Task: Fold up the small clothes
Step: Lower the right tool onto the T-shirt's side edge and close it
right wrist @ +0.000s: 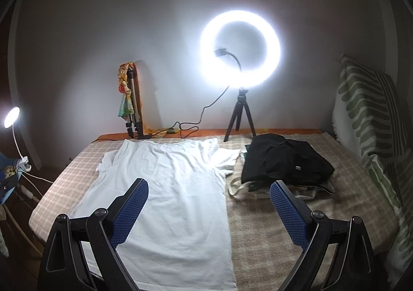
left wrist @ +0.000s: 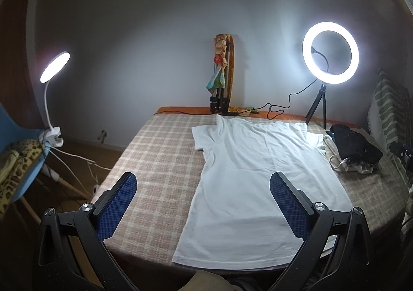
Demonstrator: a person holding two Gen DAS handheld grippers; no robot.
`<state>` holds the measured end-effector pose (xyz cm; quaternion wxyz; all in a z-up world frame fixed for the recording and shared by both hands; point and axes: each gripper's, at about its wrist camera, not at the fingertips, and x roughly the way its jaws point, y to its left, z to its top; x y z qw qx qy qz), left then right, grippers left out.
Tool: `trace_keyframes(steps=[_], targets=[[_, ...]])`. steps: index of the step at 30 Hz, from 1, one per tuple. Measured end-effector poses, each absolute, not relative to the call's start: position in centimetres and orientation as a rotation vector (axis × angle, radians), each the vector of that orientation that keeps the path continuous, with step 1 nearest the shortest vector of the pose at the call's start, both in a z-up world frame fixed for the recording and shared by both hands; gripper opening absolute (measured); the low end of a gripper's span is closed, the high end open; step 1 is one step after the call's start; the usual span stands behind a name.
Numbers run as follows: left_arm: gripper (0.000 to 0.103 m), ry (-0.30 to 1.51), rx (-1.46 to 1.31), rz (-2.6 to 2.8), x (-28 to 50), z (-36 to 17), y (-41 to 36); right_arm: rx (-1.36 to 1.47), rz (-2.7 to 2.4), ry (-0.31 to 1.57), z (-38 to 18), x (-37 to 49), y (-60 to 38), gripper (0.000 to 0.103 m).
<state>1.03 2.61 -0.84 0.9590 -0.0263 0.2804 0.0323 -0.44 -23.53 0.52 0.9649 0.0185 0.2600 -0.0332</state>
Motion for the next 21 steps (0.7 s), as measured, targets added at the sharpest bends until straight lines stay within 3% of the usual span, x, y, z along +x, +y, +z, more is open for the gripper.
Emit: trace_keyframes(steps=[13,21], targets=[[0.102,0.646,-0.142,0.053,1.9,-4.2,7.5,-0.034,0.099,0.490,1.4,7.7,-17.7,0.097],[0.085,0.799,-0.256,-0.009,2.5,-10.0,9.1,-0.007,0.316,0.597,-0.4,17.8,-12.2,0.088]])
